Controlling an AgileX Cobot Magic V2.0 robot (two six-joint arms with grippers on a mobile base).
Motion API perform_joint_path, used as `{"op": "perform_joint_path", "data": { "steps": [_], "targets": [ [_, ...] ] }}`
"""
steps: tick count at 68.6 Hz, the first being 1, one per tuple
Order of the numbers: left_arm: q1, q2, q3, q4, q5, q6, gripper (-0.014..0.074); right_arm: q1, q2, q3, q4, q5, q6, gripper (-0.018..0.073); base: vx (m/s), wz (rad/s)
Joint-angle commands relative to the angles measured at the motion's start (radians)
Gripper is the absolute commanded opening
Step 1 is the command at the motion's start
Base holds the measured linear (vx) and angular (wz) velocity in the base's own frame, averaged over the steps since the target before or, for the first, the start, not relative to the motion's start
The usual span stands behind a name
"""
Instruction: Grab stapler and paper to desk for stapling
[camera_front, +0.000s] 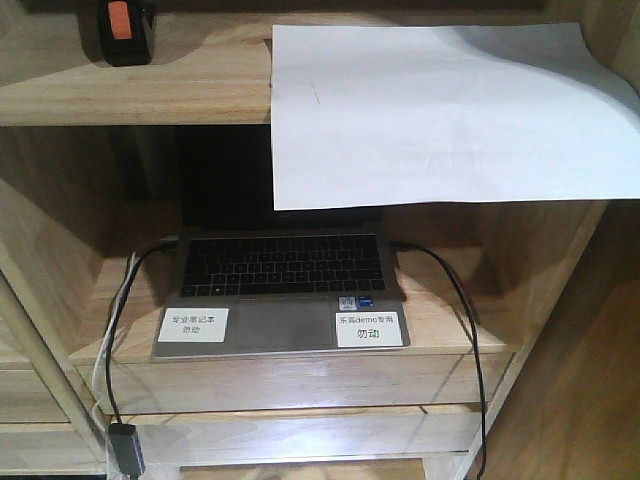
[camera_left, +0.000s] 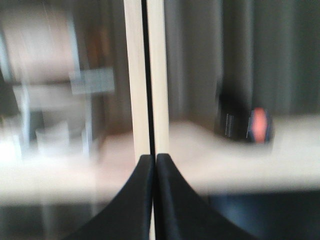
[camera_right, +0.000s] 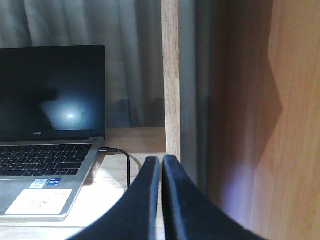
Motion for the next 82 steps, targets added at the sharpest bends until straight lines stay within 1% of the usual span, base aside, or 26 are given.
{"op": "perform_joint_path", "data": {
  "steps": [1, 24, 33, 37, 44, 53, 56, 63, 70, 82],
  "targets": [
    [0.001, 0.038, -0.027, -0.003, -0.014, -0.002, -0.0007, -0.006, -0.015, 0.003, -0.001, -0.075, -0.002, -0.0009, 0.00, 0.00],
    [0.001, 0.038, -0.027, -0.003, -0.023, -0.002, -0.0003, -0.006, -0.015, 0.003, -0.001, -0.075, -0.002, -0.0009, 0.00, 0.00],
    [0.001, 0.038, -0.027, -0.003, -0.021, -0.010, 0.0025, -0.006, -0.015, 0.003, -0.001, -0.075, -0.002, -0.0009, 0.00, 0.00],
    [0.001, 0.038, -0.027, -0.002, -0.024, -0.022, 0.0058, -0.006, -0.015, 0.003, -0.001, -0.075, -0.002, -0.0009, 0.00, 0.00],
    [0.001, 0.038, -0.027, -0.002, -0.031, -0.029, 0.0149, -0.006, -0.015, 0.003, -0.001, -0.075, -0.002, -0.0009, 0.00, 0.00],
    [0.001, 0.038, -0.027, -0.002, -0.032, -0.029, 0.0336, -0.006, -0.015, 0.003, -0.001, -0.075, -0.002, -0.0009, 0.00, 0.00],
    [0.001, 0.038, -0.027, -0.002, -0.034, -0.029, 0.0414, -0.006, -0.015, 0.003, -0.001, -0.075, -0.002, -0.0009, 0.00, 0.00],
    [0.001, 0.038, -0.027, -0.003, -0.048, -0.029, 0.0526, -0.006, -0.015, 0.003, -0.001, -0.075, -0.002, -0.0009, 0.00, 0.00],
    [0.001, 0.038, -0.027, -0.003, -0.052, -0.029, 0.0577, -0.006, -0.015, 0.003, -0.001, -0.075, -0.002, -0.0009, 0.00, 0.00],
    [0.001, 0.038, -0.027, -0.006, -0.031, -0.066, 0.0579, -0.006, -0.015, 0.003, -0.001, -0.075, -0.002, -0.0009, 0.00, 0.00]
  ]
}}
